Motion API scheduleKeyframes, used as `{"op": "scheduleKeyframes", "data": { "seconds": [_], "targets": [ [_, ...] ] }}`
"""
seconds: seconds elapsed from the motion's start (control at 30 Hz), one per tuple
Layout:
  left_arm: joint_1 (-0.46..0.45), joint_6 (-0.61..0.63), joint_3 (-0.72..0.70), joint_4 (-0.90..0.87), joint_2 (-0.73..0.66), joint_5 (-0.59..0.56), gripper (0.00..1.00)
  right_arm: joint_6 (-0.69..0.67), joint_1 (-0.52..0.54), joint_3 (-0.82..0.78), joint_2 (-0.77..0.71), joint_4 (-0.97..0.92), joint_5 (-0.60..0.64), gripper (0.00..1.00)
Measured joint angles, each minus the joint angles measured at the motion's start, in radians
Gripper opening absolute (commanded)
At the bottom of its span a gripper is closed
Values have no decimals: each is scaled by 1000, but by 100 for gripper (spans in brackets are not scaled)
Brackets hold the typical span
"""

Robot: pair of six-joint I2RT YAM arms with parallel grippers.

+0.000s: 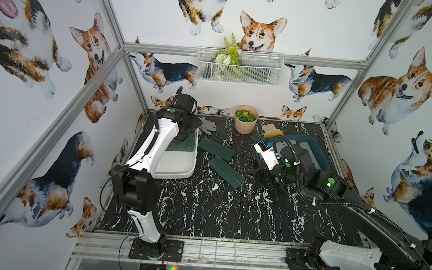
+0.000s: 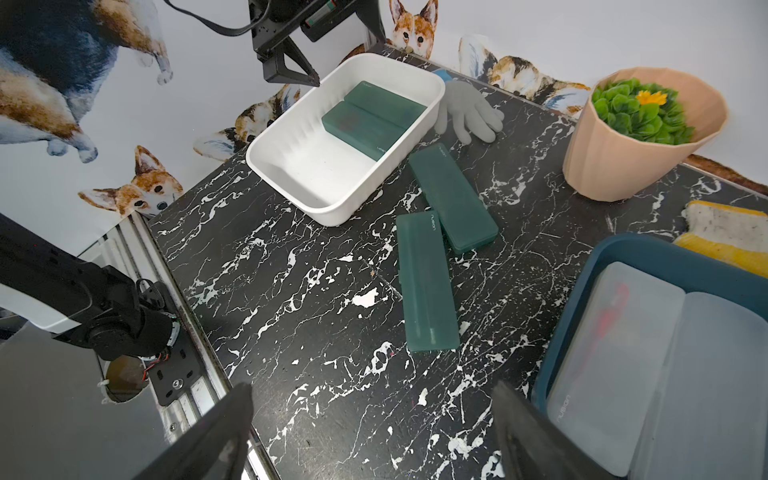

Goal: Place the pencil cases by color into the storage box
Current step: Place the pencil case at the storage box, then pick up the pencil case from the center of the board.

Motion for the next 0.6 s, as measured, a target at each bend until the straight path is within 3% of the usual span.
{"op": "scheduleKeyframes", "data": {
  "seconds": [0.3, 0.6],
  "targets": [
    [-203, 11, -109, -14, -48, -51, 100, 59, -9, -17, -46, 15, -6, 90],
    [-322, -43, -105, -22, -6, -37, 100, 138, -34, -59, -111, 13, 84, 90]
  ]
}}
